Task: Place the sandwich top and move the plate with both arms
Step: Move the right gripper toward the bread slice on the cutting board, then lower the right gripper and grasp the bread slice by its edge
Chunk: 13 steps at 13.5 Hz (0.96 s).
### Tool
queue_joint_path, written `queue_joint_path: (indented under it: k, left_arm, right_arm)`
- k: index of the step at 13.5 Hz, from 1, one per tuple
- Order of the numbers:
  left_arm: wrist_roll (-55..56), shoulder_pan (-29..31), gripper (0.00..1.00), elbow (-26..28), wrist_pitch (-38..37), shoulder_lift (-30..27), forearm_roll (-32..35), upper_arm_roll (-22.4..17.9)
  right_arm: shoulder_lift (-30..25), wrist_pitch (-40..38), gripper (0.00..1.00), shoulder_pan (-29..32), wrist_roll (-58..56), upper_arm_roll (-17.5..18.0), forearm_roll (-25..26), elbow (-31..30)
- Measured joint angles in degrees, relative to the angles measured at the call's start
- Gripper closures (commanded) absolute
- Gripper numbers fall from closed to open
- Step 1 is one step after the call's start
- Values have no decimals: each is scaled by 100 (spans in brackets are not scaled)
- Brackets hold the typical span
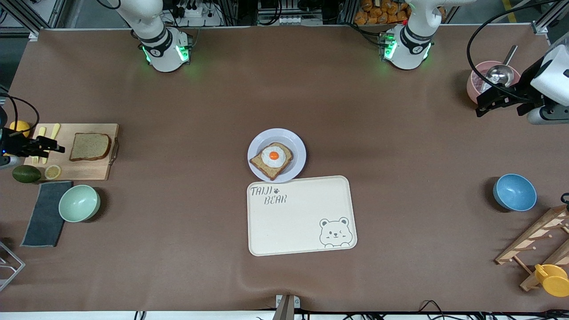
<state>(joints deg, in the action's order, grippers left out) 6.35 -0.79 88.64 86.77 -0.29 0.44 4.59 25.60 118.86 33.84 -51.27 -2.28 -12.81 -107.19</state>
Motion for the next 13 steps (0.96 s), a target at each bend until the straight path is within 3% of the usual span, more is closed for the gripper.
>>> queue_joint_path:
  k: [4,6,13]
  left_arm:
    - [0,-2,0,1,0,11,0,0]
    - [0,-1,0,2,0,15,0,0]
    - [0,-1,0,2,0,49,0,0]
  right_arm:
    - [134,47,26,43,-30,11,-75,4]
    - [172,48,35,47,-30,10,-76,2]
    - [474,245,38,293,-411,7,-82,-4]
